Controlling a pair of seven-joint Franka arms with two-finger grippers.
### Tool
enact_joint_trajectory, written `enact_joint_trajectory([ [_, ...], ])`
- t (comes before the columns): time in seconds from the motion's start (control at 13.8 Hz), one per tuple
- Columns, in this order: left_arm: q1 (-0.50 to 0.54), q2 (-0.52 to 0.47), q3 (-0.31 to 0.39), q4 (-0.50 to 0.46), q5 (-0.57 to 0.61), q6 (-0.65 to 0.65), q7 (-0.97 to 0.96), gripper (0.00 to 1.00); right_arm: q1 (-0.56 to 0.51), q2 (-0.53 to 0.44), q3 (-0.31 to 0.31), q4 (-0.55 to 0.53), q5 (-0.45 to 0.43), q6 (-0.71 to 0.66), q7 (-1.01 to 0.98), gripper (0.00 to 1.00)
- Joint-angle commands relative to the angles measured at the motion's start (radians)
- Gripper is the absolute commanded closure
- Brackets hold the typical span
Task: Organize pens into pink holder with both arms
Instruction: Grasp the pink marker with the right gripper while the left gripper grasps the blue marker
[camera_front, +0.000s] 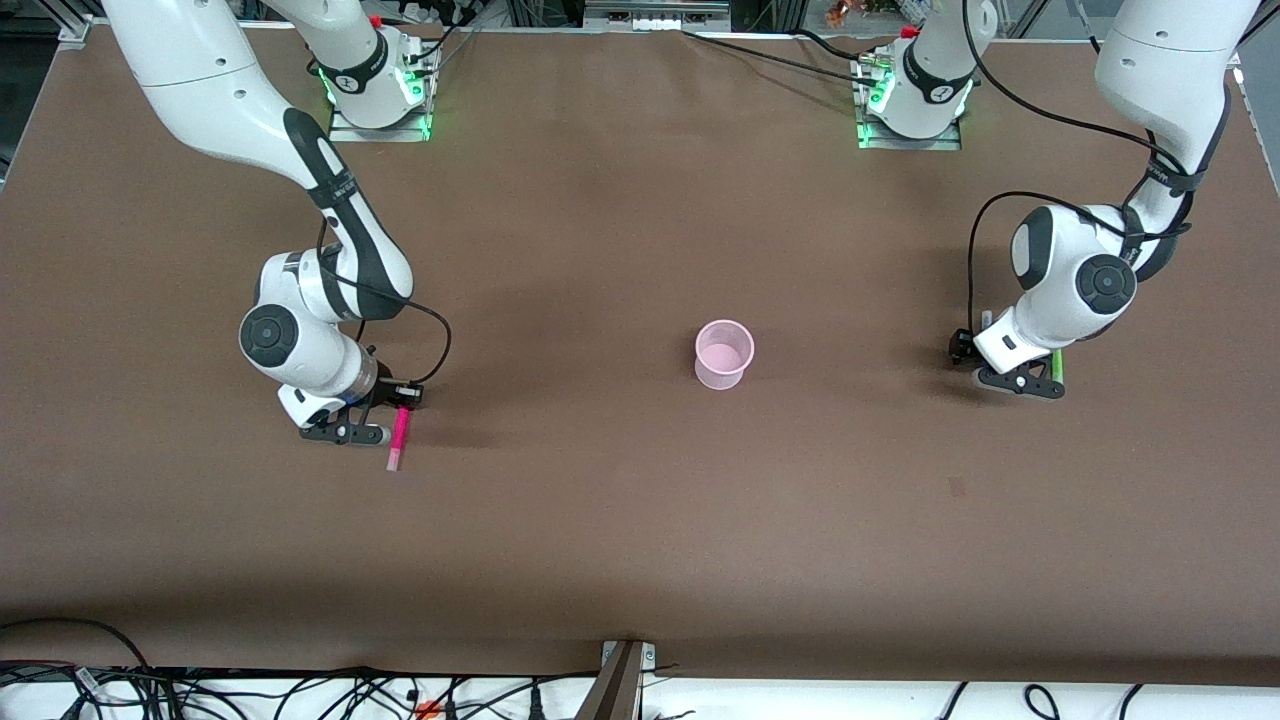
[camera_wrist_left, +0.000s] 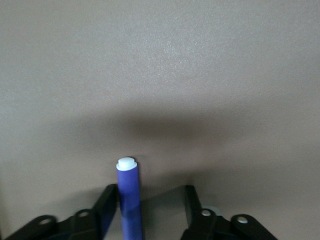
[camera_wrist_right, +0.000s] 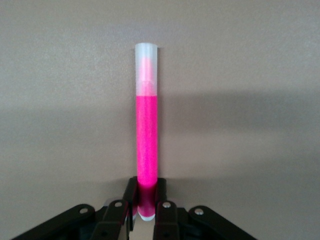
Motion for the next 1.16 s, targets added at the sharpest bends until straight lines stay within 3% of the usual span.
enact_joint_trajectory([
  [0.0, 0.013, -0.001, -0.004, 0.009, 0.016, -0.004, 0.014, 0.89, -0.002, -0.051, 0.007, 0.016, 0.06, -0.123, 0.019, 1.0],
  [0.07, 0.019, 0.002, -0.004, 0.009, 0.016, -0.004, 0.014, 0.98, -0.002, -0.06, 0.007, 0.036, 0.106, -0.181, 0.019, 1.0],
  [0.15, 0.021, 0.002, -0.004, 0.009, 0.016, -0.004, 0.014, 1.0, -0.002, -0.068, 0.005, 0.068, 0.156, -0.253, 0.019, 1.0],
  [0.58, 0.021, -0.013, -0.005, 0.041, 0.016, -0.02, 0.011, 1.0, -0.027, -0.074, -0.006, 0.259, 0.385, -0.681, 0.1, 1.0],
  [0.8, 0.021, -0.012, -0.01, 0.127, 0.015, -0.158, 0.065, 1.0, -0.044, -0.074, -0.006, 0.296, 0.572, -0.803, 0.151, 1.0],
  [1.09, 0.016, -0.012, -0.02, 0.286, -0.001, -0.416, 0.106, 1.0, -0.042, -0.068, -0.001, 0.291, 0.787, -0.843, 0.189, 1.0],
])
